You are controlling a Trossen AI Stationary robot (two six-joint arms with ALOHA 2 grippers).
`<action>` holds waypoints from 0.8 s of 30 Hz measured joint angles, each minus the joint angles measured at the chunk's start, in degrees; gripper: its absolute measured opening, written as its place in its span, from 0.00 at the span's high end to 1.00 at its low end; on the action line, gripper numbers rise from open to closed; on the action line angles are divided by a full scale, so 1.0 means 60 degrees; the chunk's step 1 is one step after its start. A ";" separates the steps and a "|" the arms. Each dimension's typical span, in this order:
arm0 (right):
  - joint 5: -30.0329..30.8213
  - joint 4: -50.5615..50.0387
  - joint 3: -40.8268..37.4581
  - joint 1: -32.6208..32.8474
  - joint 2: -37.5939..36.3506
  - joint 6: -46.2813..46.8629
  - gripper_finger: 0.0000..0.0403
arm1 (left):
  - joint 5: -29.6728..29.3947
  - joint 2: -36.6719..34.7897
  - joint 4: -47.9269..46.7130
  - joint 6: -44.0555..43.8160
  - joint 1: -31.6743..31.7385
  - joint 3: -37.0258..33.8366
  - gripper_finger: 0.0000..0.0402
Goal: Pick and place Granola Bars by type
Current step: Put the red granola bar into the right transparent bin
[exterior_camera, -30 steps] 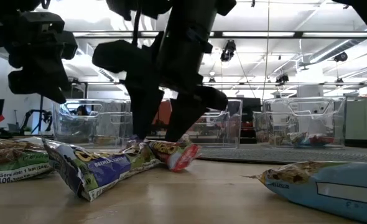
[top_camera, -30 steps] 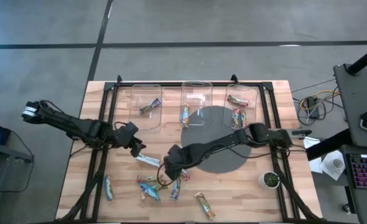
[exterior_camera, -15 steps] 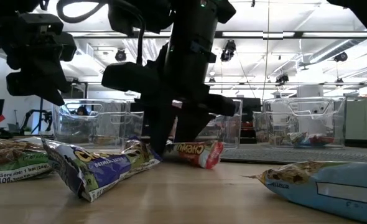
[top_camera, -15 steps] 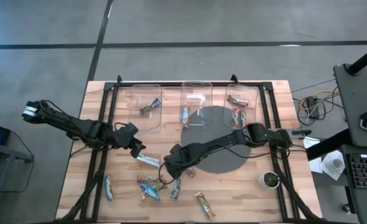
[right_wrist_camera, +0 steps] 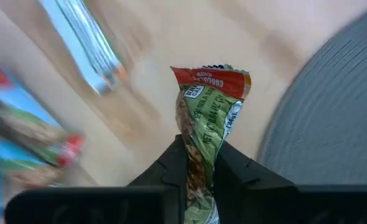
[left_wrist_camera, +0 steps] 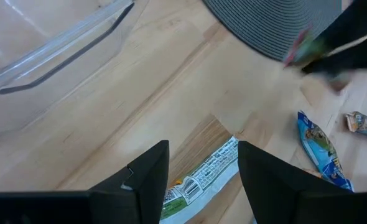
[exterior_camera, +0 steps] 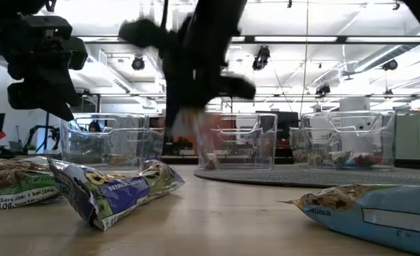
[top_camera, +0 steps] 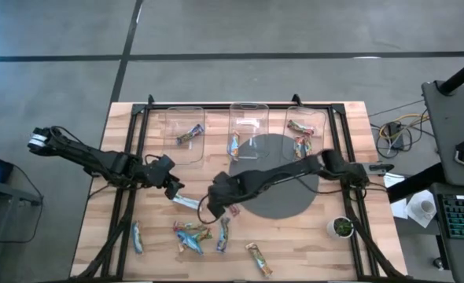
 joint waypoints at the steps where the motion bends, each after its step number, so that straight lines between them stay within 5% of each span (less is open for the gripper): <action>1: 0.0343 -0.0070 0.0000 -0.0032 -0.0255 -0.0002 0.89 | 0.0000 0.0000 0.0004 0.0004 0.0000 0.0000 0.57; 5: 0.1710 -0.0667 0.0014 -0.0412 -0.1236 0.0047 0.89 | -0.0001 0.0000 -0.0007 0.0089 0.0000 0.0000 0.57; 10: 0.2254 -0.2946 -0.0234 -0.1678 -0.2147 0.0341 0.89 | -0.0038 0.0000 0.0001 0.0114 0.0000 0.0000 0.57; 17: 0.2499 -0.3415 -0.1686 -0.3684 -0.3959 0.0019 0.88 | -0.0608 -0.0015 -0.0036 -0.0575 0.0000 0.0000 0.57; 24: 0.1900 -0.3380 -0.4521 -0.5580 -0.5990 0.0298 0.88 | -0.1095 -0.0018 -0.0031 -0.0878 0.0004 0.0000 0.57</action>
